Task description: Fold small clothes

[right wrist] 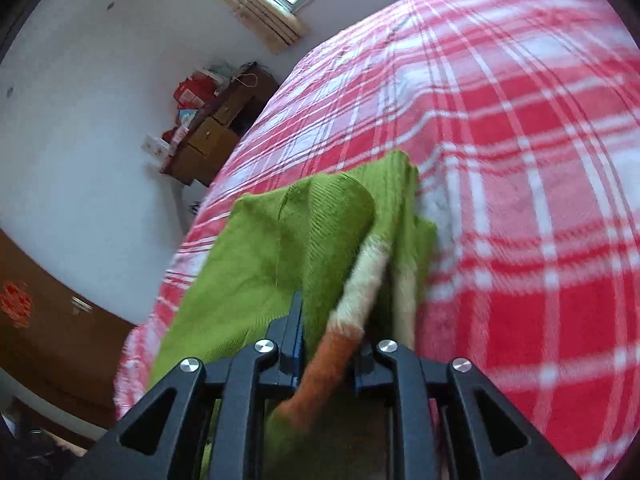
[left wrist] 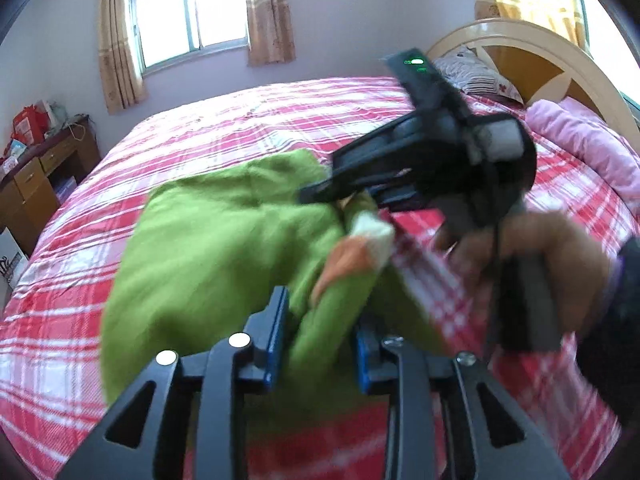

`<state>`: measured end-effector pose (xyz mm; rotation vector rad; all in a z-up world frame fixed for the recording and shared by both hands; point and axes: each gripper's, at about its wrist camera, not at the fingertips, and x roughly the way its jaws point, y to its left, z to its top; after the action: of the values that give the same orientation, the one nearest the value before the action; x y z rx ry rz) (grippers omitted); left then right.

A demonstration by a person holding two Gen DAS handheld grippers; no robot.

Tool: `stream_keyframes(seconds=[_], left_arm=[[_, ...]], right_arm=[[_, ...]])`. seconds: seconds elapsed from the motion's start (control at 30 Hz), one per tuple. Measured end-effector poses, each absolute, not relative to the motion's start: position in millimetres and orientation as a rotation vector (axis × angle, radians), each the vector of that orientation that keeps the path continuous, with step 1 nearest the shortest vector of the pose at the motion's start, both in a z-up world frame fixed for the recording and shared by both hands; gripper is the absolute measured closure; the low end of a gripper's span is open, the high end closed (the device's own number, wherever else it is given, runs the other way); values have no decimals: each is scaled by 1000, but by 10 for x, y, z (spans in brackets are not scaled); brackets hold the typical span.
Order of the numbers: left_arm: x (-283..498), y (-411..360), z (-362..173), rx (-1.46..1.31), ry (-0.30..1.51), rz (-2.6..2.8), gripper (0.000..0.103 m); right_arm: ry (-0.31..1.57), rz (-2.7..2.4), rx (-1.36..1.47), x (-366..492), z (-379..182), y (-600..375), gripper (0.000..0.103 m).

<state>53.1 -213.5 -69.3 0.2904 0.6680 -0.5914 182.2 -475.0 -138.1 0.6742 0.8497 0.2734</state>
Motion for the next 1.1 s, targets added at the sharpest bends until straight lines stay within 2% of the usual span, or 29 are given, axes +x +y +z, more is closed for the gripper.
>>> stream_keyframes(seconds=[0.03,0.1,0.17,0.4,0.53,0.57,0.63,0.77,0.8,0.87,0.9,0.93,0.97,1.03,1.1], left_arm=[[447,-2051,-679,292,655,-590,70],[302,-1835,-667,290,638,-573,64],[224,-1637,-679,286,633,-522,50],[290,-998,-739,179,720,-387,48],[384,-925,-690,111,754,-346,43],[394,-893,-685,97,756,-336,42],[403,-821,-672,86,753,-317,42],[463,-722,-710,72,774,-294,42],[472,-702,-719,61,783,-295,42],[486,-687,-735,40,800,-303,42],[486,-697,-741,37,805,-304,42],[473,-705,-740,40,806,-304,42],[454,-710,-734,43,805,-305,42],[419,-726,-714,58,795,-313,42],[420,-715,-692,69,781,-315,42]], right_arm=[[844,258,687,1748,-1351,-4794,82],[812,183,685,1499,-1240,-4882,78],[782,90,613,1223,-1078,-4874,78],[676,214,465,650,-558,-4293,77],[803,200,347,855,-710,-3926,75],[850,200,337,915,-822,-3852,73],[912,183,329,966,-1015,-3785,52],[919,196,384,909,-1142,-3757,47],[924,216,411,892,-1173,-3750,42],[922,217,350,846,-1175,-3625,42],[916,191,282,840,-1184,-3550,45],[917,175,252,842,-1200,-3488,60],[923,148,217,852,-1232,-3455,67],[895,159,265,835,-1211,-3532,88],[841,203,381,741,-1111,-3705,90]])
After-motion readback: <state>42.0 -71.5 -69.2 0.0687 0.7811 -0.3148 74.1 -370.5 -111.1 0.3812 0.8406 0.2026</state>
